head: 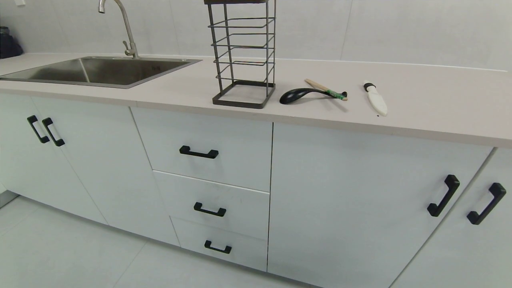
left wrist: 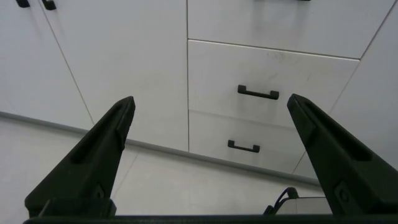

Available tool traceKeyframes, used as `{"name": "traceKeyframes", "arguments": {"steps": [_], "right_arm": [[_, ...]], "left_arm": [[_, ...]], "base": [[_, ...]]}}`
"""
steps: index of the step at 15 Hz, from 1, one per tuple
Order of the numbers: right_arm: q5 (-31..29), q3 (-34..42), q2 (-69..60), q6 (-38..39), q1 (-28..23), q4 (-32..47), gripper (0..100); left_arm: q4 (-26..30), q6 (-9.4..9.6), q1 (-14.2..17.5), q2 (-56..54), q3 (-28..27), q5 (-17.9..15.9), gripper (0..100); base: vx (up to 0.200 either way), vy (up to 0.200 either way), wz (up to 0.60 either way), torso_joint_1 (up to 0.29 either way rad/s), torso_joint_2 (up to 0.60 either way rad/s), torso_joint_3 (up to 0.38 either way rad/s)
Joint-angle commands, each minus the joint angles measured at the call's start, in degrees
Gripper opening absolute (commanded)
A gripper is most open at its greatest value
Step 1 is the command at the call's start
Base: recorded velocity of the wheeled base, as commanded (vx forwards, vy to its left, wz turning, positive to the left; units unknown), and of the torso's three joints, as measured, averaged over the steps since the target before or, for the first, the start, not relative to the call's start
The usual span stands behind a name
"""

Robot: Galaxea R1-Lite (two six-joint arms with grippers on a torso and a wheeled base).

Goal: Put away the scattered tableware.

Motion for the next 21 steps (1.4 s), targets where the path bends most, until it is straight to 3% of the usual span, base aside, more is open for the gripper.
{"name": "traceKeyframes", "arguments": {"steps": [1, 13, 14, 15, 16, 17, 18, 21], "right_arm": [[0.0, 0.0, 0.1, 0.0, 0.0, 0.0, 0], [0.0, 0.0, 0.1, 0.0, 0.0, 0.0, 0], [0.0, 0.0, 0.1, 0.0, 0.0, 0.0, 0], [0.0, 0.0, 0.1, 0.0, 0.0, 0.0, 0], [0.0, 0.0, 0.1, 0.0, 0.0, 0.0, 0], [0.0, 0.0, 0.1, 0.0, 0.0, 0.0, 0], [0.0, 0.0, 0.1, 0.0, 0.0, 0.0, 0], [0.0, 0.0, 0.1, 0.0, 0.0, 0.0, 0]], "left_arm": [[0.0, 0.00, 0.0, 0.0, 0.0, 0.0, 100], [0.0, 0.44, 0.0, 0.0, 0.0, -0.6, 100], [0.0, 1.23, 0.0, 0.0, 0.0, -1.4, 100], [-2.2, 3.78, 0.0, 0.0, -0.1, -4.1, 100], [-11.2, 5.54, 0.1, 0.1, -2.4, -4.7, 100], [-14.3, 6.51, 0.1, 1.9, -4.2, -6.3, 100], [-14.2, 6.59, 0.2, 2.1, -5.2, -8.2, 100], [-14.3, 6.42, -0.4, 1.8, -6.5, -9.9, 100]], "base": [[0.000, 0.000, 0.00, 0.000, 0.00, 0.000], [0.000, 0.000, 0.00, 0.000, 0.00, 0.000], [0.000, 0.000, 0.00, 0.000, 0.00, 0.000], [0.000, 0.000, 0.00, 0.000, 0.00, 0.000], [0.000, 0.000, 0.00, 0.000, 0.00, 0.000], [0.000, 0.000, 0.00, 0.000, 0.00, 0.000], [0.000, 0.000, 0.00, 0.000, 0.00, 0.000], [0.000, 0.000, 0.00, 0.000, 0.00, 0.000]]}}
